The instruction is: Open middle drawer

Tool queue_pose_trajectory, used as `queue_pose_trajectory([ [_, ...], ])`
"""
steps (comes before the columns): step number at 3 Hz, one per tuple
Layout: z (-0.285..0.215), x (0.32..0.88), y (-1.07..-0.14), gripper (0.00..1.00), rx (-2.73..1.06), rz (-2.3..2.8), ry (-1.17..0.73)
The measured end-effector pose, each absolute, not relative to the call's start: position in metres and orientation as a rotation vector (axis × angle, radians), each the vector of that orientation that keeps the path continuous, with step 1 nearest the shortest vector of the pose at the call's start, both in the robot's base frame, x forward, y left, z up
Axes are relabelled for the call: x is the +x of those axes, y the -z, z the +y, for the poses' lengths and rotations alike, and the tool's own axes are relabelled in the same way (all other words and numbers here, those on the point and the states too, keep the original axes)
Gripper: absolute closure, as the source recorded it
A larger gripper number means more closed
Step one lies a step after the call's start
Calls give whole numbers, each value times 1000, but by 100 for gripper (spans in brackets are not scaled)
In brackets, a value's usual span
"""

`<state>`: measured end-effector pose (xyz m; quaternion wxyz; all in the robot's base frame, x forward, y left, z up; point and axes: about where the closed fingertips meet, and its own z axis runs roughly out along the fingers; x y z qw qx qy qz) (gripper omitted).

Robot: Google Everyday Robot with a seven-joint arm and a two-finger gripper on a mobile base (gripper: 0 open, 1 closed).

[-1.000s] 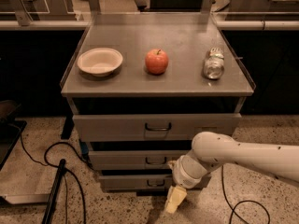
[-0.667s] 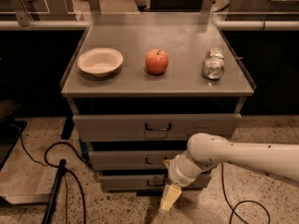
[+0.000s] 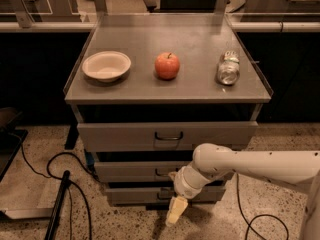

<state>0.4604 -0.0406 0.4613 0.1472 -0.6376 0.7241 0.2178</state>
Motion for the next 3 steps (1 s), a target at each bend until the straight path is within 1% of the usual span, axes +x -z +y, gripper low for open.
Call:
queue_pose_trajectory([
  [1, -38, 485, -449, 0, -1834, 2062, -618],
  [3, -31, 494, -432, 0, -1841, 2070, -647],
])
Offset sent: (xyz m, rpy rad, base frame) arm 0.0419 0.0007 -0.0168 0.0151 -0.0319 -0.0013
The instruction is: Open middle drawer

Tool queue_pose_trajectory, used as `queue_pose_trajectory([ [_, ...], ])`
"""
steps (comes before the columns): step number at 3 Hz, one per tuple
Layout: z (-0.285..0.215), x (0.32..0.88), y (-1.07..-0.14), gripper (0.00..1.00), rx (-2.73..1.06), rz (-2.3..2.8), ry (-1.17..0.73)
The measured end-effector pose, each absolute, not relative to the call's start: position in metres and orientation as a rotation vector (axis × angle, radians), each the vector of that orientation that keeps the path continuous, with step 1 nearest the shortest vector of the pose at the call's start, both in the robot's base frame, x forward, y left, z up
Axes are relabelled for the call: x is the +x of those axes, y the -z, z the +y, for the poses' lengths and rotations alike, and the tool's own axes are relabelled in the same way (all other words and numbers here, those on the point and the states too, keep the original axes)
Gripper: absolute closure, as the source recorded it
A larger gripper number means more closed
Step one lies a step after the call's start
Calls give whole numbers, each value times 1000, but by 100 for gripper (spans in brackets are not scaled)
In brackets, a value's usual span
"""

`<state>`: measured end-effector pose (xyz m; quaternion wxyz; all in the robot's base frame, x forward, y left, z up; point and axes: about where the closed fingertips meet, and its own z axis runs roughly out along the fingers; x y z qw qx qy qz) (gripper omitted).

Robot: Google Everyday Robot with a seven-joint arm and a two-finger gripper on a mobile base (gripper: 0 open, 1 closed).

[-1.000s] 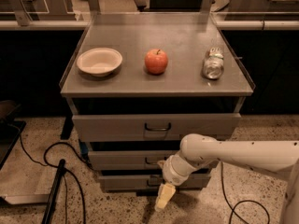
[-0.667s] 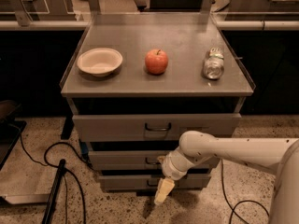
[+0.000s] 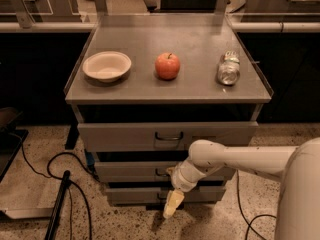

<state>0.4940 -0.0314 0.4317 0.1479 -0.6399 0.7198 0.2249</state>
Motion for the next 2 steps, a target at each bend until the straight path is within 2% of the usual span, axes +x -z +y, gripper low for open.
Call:
queue_pose_trajectory([
  [2, -19, 499, -417, 0, -1877, 2063, -674],
])
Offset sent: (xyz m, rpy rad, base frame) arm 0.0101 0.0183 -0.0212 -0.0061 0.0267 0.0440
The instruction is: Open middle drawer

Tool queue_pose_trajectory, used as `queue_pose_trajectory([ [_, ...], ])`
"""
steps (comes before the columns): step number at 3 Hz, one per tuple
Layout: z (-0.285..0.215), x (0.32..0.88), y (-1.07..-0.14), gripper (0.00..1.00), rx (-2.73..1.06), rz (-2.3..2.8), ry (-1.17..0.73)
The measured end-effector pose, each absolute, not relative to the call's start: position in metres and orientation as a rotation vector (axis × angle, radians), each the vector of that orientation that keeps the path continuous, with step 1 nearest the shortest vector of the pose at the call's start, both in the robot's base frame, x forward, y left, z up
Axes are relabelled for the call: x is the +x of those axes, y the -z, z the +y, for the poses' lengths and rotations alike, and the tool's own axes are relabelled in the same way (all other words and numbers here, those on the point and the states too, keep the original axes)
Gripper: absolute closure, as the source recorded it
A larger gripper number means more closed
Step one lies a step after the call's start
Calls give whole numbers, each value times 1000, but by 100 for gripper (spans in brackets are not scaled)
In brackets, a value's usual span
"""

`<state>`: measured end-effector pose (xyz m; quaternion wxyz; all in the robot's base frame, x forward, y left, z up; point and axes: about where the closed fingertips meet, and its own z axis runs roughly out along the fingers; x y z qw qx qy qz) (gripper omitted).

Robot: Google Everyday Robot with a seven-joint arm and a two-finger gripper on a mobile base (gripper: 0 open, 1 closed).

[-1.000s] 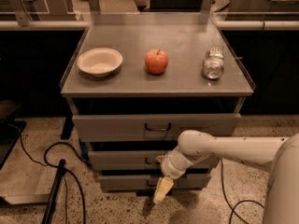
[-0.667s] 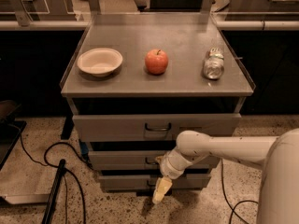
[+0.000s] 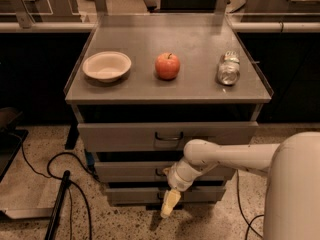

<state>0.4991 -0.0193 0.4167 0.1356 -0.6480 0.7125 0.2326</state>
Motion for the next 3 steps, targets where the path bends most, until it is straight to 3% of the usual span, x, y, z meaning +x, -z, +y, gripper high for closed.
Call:
queue_pose_trajectory([
  [3, -18, 473, -429, 0, -1898, 2139, -654],
])
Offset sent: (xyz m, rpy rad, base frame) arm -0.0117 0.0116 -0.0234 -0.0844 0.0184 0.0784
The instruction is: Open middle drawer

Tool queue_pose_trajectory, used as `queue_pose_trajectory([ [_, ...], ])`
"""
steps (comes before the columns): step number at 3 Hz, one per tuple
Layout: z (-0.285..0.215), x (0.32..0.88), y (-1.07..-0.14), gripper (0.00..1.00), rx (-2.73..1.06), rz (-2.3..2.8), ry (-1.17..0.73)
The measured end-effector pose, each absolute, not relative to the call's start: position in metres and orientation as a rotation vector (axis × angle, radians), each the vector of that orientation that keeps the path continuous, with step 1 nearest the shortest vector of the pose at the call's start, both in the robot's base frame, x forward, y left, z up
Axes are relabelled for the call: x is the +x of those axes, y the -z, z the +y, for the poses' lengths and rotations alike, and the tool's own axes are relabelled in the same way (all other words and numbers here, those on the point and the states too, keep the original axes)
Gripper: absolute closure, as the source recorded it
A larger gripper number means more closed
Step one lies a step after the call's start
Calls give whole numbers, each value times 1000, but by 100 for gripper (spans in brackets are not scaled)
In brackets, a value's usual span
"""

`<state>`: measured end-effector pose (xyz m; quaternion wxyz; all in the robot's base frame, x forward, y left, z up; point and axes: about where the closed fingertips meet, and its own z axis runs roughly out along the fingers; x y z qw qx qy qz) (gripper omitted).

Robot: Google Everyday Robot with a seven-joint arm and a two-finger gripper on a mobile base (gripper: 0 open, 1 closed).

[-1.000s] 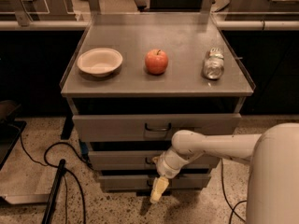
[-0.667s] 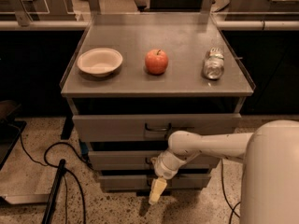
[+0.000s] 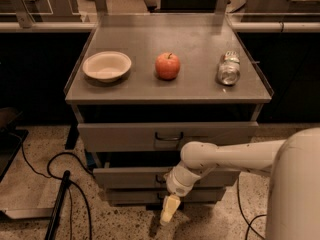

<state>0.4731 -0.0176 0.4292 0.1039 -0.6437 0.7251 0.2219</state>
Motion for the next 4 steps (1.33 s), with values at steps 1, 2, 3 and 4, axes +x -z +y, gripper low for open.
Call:
queue_pose_trajectory([
  [1, -26, 440, -460, 0, -1835, 2160, -735],
  [2, -24, 446, -453, 0, -1836, 2160, -728],
  [3, -20, 452, -440, 0, -1854, 2172, -717],
  [4, -20, 455, -426, 0, -1855, 2186, -710],
])
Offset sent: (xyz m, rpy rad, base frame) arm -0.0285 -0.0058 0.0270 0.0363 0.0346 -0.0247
